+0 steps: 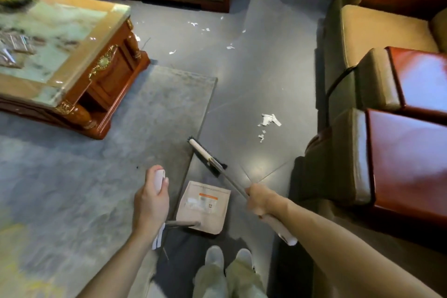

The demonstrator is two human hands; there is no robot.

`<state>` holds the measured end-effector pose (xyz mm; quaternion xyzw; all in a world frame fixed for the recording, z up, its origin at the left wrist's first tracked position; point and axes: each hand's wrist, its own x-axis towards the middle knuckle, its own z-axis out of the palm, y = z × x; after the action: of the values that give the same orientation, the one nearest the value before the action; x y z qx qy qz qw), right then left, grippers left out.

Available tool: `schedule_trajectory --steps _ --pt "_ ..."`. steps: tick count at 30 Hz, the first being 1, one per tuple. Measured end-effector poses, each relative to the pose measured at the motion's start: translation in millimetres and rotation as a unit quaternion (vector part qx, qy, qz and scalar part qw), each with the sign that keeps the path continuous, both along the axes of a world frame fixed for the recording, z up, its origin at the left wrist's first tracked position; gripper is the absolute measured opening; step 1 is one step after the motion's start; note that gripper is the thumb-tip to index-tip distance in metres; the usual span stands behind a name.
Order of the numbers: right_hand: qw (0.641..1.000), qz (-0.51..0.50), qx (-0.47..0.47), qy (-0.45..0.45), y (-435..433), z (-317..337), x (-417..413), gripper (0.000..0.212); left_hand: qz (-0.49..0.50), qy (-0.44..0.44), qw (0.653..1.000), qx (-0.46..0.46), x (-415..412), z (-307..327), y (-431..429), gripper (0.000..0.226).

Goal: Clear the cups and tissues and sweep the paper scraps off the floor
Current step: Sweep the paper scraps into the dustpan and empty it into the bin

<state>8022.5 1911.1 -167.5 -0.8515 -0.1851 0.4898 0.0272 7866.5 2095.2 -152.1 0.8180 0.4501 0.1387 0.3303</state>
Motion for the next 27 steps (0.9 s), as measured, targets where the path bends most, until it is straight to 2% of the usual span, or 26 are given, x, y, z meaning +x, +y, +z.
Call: schedule_trajectory --steps 6,9,20,27 --pt "0.991 0.043 -0.03 0.119 -19.9 45.3 6.5 0.028 0.012 -0.004 1.0 -0.02 22.8 1.1 10.6 0.017" --pt "0.988 0.012 -0.007 0.154 -29.6 76.4 16.2 0.038 0.012 -0.009 1.0 -0.022 22.2 4.2 11.8 0.018" --pt "0.997 0.044 0.047 0.037 20.9 102.3 56.5 0.045 0.054 -0.052 0.997 -0.003 29.2 22.2 39.5 0.019" --pt "0.996 0.066 0.055 0.007 98.6 76.8 115.1 0.034 0.078 -0.022 0.997 -0.018 58.8 19.8 95.9 0.019"
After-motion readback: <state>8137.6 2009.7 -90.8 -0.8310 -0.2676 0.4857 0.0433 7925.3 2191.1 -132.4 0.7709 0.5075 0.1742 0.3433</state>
